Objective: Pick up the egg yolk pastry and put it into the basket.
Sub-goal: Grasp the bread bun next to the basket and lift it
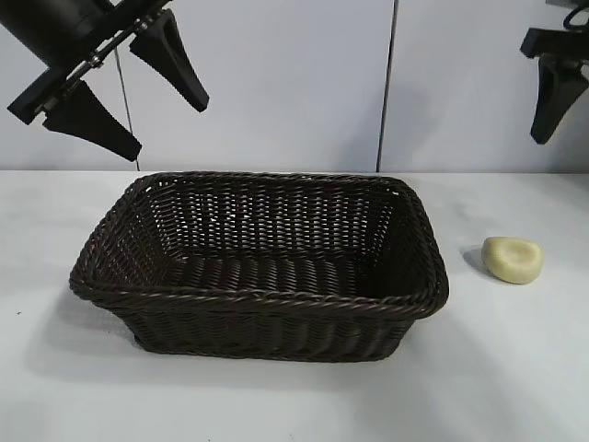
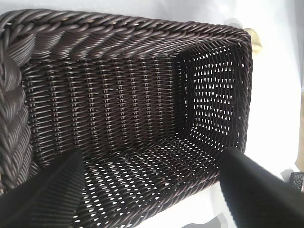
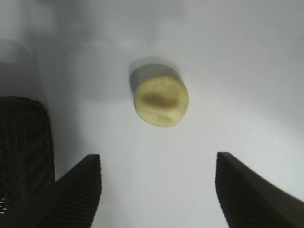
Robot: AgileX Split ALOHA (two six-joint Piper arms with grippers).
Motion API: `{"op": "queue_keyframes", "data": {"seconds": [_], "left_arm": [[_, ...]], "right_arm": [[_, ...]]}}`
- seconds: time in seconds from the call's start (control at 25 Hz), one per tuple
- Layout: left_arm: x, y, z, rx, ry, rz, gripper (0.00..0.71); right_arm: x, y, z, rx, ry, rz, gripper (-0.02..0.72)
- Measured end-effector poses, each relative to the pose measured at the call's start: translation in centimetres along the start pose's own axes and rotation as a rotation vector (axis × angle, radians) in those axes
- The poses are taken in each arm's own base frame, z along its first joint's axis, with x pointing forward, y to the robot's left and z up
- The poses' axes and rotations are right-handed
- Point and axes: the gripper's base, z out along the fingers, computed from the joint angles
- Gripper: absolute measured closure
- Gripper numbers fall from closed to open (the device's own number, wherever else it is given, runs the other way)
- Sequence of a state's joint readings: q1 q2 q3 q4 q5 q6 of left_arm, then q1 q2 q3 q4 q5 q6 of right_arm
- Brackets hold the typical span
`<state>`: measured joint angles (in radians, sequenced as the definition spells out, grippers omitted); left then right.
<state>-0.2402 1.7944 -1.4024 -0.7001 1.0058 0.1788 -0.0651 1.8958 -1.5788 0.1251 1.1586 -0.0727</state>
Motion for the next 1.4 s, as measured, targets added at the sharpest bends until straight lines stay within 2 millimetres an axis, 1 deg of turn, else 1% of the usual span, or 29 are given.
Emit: {"op": "queue_keyframes", "data": {"seconds": [0.32, 0.44, 0.6, 0.84, 0.92, 1.04, 1.12, 1.2, 1.4], "left_arm": [[0.0, 0.0, 0.0, 0.000, 0.000, 0.002, 0.142], [0.0, 0.0, 0.0, 0.000, 0.000, 0.002, 0.142], [0.0, 0.0, 0.0, 0.001, 0.000, 0.001, 0.142], [0.0, 0.0, 0.0, 0.002, 0.000, 0.000, 0.142], [0.0, 0.0, 0.0, 0.002, 0.000, 0.000, 0.142], [0.0, 0.0, 0.0, 0.003, -0.001, 0.000, 0.142], [0.0, 0.0, 0.0, 0.003, -0.001, 0.000, 0.142], [0.0, 0.0, 0.0, 0.003, -0.001, 0.000, 0.142], [0.0, 0.0, 0.0, 0.003, -0.001, 0.001, 0.142]], "right_arm": [[-0.8, -0.7, 6.7, -0.015, 0.110, 0.047, 0.208], [-1.0, -0.7, 8.8, -0.033, 0.123, 0.066, 0.208], [-1.4, -0.8, 10.5, -0.045, 0.107, 0.094, 0.208], [-1.4, -1.0, 12.0, -0.046, 0.121, 0.115, 0.213], [-1.4, -1.0, 12.0, -0.046, 0.120, 0.117, 0.275], [-1.5, -0.9, 12.0, -0.048, 0.118, 0.119, 0.457], [-1.4, -0.9, 12.0, -0.048, 0.120, 0.119, 0.540], [-1.4, -0.9, 12.0, -0.049, 0.125, 0.116, 0.576], [-1.6, -0.8, 11.3, -0.055, 0.143, 0.096, 0.591]]}}
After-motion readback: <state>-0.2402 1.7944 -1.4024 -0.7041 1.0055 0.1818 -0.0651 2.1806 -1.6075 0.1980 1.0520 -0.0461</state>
